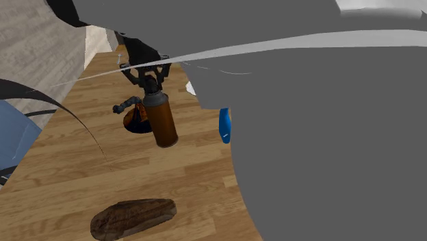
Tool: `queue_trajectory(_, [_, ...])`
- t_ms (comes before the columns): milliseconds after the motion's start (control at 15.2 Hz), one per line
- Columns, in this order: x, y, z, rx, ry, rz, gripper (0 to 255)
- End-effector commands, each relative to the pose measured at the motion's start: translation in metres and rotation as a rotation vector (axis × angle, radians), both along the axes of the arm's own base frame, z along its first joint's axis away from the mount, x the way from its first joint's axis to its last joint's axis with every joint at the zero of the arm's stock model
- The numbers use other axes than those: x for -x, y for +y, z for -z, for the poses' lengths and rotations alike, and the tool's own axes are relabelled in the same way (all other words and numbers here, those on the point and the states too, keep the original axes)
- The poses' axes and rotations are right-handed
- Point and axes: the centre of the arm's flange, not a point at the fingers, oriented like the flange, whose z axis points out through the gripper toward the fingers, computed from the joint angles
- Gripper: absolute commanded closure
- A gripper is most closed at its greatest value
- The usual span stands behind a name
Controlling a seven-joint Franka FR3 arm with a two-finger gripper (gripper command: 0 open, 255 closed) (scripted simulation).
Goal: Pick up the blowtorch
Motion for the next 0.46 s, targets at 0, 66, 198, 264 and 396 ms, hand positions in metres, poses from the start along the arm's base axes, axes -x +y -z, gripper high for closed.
queue_trajectory(0, [0.001, 0.001, -0.012, -0.002, -0.002, 0.0, 255])
queue_trajectory(66, [0.001, 0.001, -0.018, -0.002, -0.002, 0.0, 255])
queue_trajectory(198, [0.001, 0.001, -0.028, -0.002, -0.002, 0.0, 255])
queue_trajectory(264, [0.001, 0.001, -0.033, -0.002, -0.002, 0.0, 255])
queue_trajectory(396, [0.001, 0.001, -0.034, -0.002, -0.002, 0.0, 255])
